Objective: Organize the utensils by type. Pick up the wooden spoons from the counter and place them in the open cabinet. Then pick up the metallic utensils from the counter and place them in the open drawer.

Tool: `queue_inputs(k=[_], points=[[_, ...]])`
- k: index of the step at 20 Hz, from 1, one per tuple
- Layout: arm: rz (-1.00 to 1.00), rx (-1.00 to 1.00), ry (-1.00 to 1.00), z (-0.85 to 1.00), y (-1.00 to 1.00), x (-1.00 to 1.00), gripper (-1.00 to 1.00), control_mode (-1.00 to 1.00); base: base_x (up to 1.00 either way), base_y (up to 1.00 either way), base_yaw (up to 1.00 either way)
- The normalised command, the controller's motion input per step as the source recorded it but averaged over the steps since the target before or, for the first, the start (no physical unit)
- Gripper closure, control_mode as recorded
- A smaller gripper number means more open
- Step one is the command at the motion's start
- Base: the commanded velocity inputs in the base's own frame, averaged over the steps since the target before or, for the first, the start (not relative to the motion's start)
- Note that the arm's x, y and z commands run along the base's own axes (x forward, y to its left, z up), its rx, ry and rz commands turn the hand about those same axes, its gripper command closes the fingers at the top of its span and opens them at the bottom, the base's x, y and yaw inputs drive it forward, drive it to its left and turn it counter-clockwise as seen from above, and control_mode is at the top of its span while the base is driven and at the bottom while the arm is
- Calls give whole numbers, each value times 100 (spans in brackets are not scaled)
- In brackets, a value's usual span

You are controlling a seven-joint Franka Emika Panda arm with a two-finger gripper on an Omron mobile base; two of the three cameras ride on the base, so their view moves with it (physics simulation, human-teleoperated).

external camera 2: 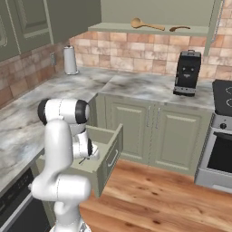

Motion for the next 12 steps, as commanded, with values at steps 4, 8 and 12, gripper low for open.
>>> queue_inputs(k=[4,8,12], points=[[-8,0,4,-15,0,15,100,-100,0,0,0],[-6,0,5,-19,0,13,100,-100,0,0,0],[-5,0,5,-14,0,15,100,-100,0,0,0]])
